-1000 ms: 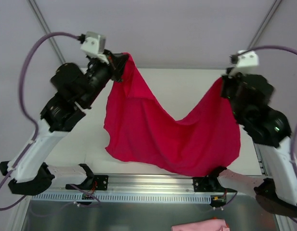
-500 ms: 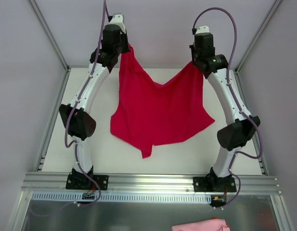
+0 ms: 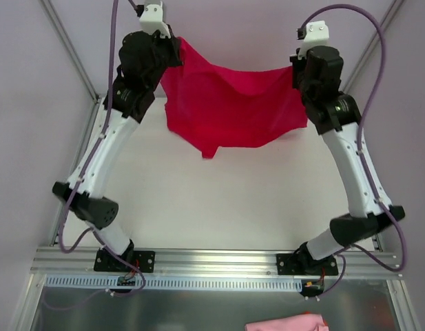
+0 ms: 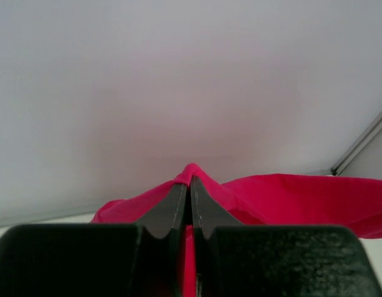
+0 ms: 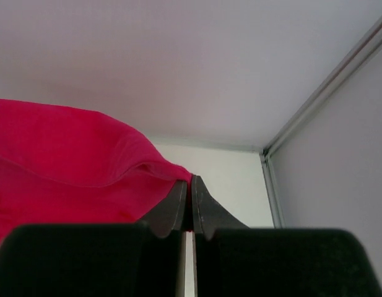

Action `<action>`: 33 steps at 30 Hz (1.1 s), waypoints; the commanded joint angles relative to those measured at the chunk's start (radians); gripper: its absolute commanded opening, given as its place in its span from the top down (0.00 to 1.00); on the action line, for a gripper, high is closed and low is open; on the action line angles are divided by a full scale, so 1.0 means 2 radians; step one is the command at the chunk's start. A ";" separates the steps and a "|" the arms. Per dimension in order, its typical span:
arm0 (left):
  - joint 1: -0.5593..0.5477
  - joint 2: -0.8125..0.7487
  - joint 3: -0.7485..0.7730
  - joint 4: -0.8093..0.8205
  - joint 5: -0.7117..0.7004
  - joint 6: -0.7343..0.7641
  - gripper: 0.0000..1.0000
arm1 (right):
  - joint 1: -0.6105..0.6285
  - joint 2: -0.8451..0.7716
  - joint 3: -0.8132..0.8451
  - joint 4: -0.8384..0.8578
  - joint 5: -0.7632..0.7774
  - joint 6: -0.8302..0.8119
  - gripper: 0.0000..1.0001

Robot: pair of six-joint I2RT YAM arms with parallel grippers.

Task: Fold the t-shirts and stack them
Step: Flatten out the tshirt

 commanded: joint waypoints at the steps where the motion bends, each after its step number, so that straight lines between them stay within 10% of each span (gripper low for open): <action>1: -0.086 -0.125 -0.061 0.097 -0.075 0.094 1.00 | 0.066 -0.113 -0.034 0.071 0.069 -0.067 0.99; 16: -0.404 -0.395 -0.232 0.101 -0.167 0.185 1.00 | 0.218 -0.369 -0.148 -0.003 0.150 -0.048 0.99; 29: -0.403 -0.315 -0.141 0.164 -0.218 0.316 1.00 | 0.212 -0.278 -0.123 0.056 0.225 -0.119 0.99; 33: -0.290 -0.290 -0.138 0.116 -0.148 0.221 1.00 | 0.138 -0.215 -0.139 0.042 0.155 -0.064 0.99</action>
